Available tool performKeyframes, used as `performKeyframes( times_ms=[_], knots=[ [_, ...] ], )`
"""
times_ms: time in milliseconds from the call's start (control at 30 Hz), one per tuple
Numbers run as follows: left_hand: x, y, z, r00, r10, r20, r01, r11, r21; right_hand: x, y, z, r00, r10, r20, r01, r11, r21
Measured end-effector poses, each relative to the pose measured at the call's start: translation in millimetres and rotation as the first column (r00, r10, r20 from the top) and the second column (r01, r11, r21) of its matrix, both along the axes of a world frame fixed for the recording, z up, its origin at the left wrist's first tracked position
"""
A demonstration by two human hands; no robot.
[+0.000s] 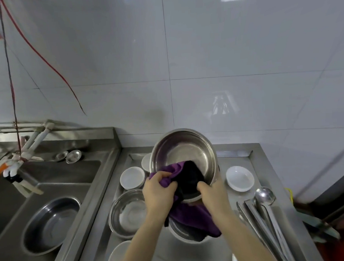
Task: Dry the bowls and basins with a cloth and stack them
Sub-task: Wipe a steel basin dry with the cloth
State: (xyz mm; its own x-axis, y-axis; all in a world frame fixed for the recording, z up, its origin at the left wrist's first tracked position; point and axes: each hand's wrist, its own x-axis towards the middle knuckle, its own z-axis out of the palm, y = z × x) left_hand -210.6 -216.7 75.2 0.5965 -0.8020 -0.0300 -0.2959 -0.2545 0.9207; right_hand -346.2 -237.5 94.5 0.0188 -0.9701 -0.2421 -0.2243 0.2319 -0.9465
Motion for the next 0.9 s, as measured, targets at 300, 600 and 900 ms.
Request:
performKeyframes(
  times_ms=[300,600,900],
  knots=[
    [33.2,-18.5,25.8,0.849,-0.293,0.440,0.307,0.951,0.040,-49.2,-26.8,48.8,0.914,0.331,-0.235,-0.322,0.944,0.080],
    [-21.7,-2.6,6.3,0.992,0.012,-0.125,-0.012,1.000,0.004,0.5,-11.5,-4.1,0.968,-0.206,0.143,0.216,0.975,-0.054],
    [19.3,-9.0,7.5,0.845,-0.376,0.379,0.365,0.925,0.105,-66.2,-25.1,34.4,0.936,0.285,-0.206,-0.255,0.954,0.158]
  ],
)
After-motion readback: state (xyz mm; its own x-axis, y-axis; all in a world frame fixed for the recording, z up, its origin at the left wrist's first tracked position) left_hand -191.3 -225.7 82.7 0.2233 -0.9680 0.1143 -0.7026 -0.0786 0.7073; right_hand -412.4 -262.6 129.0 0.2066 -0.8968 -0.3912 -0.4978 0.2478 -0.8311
